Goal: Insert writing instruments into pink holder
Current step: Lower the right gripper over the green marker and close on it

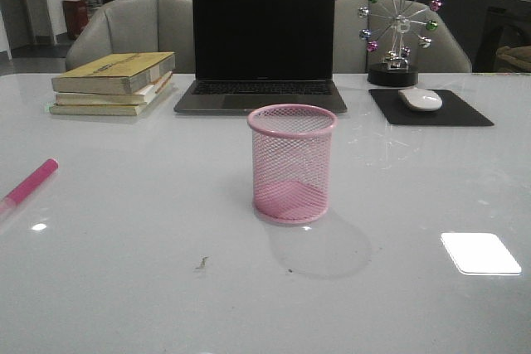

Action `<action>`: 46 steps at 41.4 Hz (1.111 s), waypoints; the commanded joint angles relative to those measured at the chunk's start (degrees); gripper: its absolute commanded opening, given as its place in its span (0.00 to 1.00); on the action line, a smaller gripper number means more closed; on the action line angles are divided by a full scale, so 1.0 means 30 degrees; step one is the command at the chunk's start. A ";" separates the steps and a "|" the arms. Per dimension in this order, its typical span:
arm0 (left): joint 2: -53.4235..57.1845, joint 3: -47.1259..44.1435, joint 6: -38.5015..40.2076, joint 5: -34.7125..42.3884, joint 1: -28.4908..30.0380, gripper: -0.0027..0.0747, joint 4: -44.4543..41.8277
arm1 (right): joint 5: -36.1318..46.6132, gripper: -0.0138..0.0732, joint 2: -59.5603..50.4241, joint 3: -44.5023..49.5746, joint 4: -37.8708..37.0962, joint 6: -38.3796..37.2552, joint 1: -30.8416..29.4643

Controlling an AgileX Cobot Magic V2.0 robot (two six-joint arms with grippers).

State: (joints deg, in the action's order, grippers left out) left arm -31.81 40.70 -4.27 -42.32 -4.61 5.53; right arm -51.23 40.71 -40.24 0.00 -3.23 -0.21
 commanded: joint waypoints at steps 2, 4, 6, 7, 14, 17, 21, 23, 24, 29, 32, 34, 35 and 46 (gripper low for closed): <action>-0.0285 0.0661 0.0015 0.1676 -0.0021 0.40 0.0111 | 0.1379 0.57 0.0937 -0.0255 -0.0401 0.0074 -0.0124; -0.0285 0.0661 0.0015 0.1676 -0.0021 0.56 0.0111 | 0.1442 0.68 0.1387 -0.0210 -0.0641 0.0074 -0.0124; -0.0285 0.0661 0.0015 0.1676 -0.0021 0.69 0.0111 | 0.1498 0.75 0.1790 -0.0210 -0.1014 0.0056 -0.0124; -0.0285 0.0661 0.0015 0.1676 -0.0059 0.75 0.0194 | 0.1607 0.78 0.2060 -0.0210 -0.1168 0.0056 -0.0124; -0.0285 0.0355 0.0015 0.2178 -0.1381 0.83 0.0682 | 0.2859 0.79 0.3774 -0.0210 -0.1522 -0.0812 -0.0187; -0.0285 0.0064 -0.0021 0.2282 -0.2492 0.81 0.0682 | 0.3567 0.79 0.4798 -0.0210 -0.1503 -0.0812 -0.0404; -0.0285 -0.0269 -0.0033 0.2282 -0.3963 0.78 0.0682 | 0.4244 0.79 0.6554 -0.0349 -0.1442 -0.0827 -0.0978; -0.0285 -0.0373 -0.0069 0.2282 -0.4705 0.76 0.0682 | 0.4287 0.79 0.7399 -0.0600 -0.1188 -0.0827 -0.1443; -0.0285 -0.0453 -0.0066 0.2282 -0.5007 0.75 0.0682 | 0.4287 0.79 0.7960 -0.0836 -0.0983 -0.0827 -0.1646; -0.0285 -0.0493 -0.0066 0.2282 -0.6423 0.72 0.0644 | 0.4354 0.79 1.0163 -0.2086 -0.0228 -0.0186 -0.2249; -0.0285 -0.0493 -0.0066 0.2282 -0.6960 0.70 0.0602 | 0.4401 0.79 1.1448 -0.2932 0.0000 0.0451 -0.2249; -0.0285 -0.0493 -0.0066 0.2282 -0.7182 0.69 0.0602 | 0.4401 0.79 1.2347 -0.3648 0.0172 0.0591 -0.2249; -0.0285 -0.0493 -0.0066 0.2282 -0.7220 0.69 0.0602 | 0.4401 0.79 1.2727 -0.3827 0.0190 0.0591 -0.2249; -0.0285 -0.0493 -0.0066 0.2282 -0.7270 0.69 0.0602 | 0.3873 0.79 1.7104 -0.6985 0.0446 0.1552 -0.2192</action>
State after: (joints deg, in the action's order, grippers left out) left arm -32.23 37.68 -4.31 -40.01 -25.84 6.77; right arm -40.52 90.84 -57.09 0.83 0.00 -6.64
